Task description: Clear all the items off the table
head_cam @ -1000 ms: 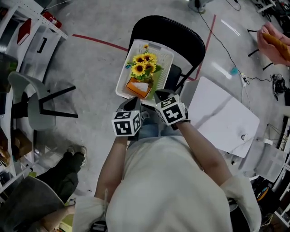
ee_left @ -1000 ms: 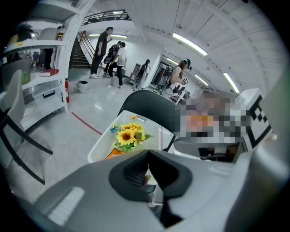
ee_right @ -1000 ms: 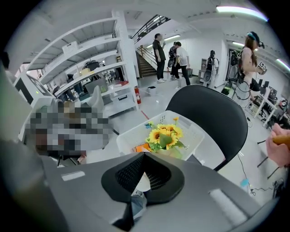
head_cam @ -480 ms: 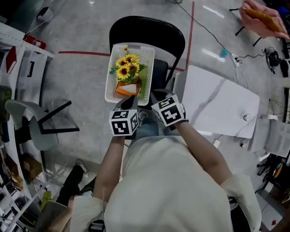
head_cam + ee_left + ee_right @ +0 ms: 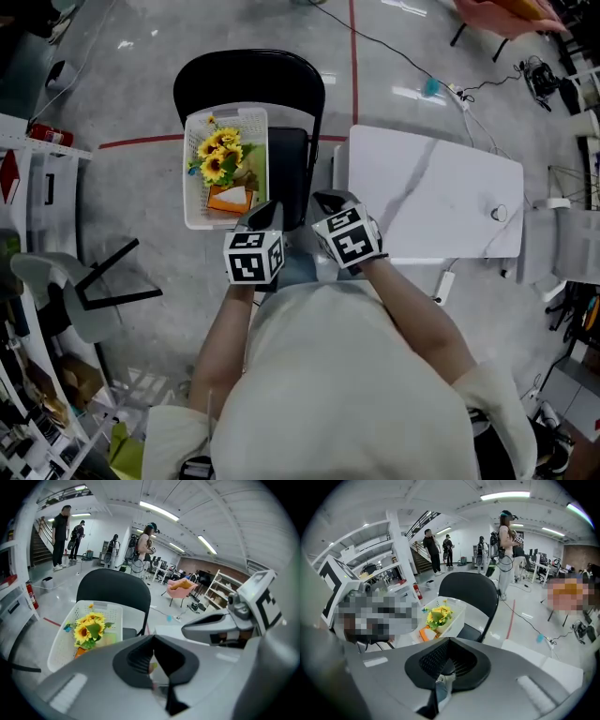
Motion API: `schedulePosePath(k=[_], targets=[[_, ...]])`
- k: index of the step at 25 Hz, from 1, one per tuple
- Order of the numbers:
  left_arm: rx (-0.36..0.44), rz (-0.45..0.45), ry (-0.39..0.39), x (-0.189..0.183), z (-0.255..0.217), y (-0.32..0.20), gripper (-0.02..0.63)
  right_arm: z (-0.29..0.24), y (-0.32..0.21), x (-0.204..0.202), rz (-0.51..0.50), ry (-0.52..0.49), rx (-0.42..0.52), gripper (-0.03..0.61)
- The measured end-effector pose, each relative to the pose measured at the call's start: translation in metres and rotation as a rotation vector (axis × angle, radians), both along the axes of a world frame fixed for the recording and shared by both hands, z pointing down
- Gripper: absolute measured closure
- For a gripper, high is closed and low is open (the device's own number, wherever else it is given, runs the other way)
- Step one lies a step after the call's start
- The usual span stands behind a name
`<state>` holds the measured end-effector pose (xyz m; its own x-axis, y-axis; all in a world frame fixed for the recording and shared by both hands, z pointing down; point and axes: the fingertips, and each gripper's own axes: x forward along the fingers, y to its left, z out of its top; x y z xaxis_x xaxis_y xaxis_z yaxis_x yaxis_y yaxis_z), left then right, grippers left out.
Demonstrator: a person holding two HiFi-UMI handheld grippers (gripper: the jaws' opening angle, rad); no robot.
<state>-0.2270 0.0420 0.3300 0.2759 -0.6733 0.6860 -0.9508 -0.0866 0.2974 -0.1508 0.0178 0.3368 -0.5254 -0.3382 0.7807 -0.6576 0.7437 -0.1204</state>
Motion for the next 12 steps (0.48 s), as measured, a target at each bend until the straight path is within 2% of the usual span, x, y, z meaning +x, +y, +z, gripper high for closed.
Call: schedulePosePath(k=[8,12], targets=[[0.001,0.087,0.015,0.097,0.000,-0.013,0.604,-0.003,-0.009,0.095,0.091,-0.011,0.001,0.580],[0.001,0.157,0.018,0.148,0.000,-0.017,0.604,-0.001,-0.010,0.146,0.159,-0.008,-0.002,0.580]])
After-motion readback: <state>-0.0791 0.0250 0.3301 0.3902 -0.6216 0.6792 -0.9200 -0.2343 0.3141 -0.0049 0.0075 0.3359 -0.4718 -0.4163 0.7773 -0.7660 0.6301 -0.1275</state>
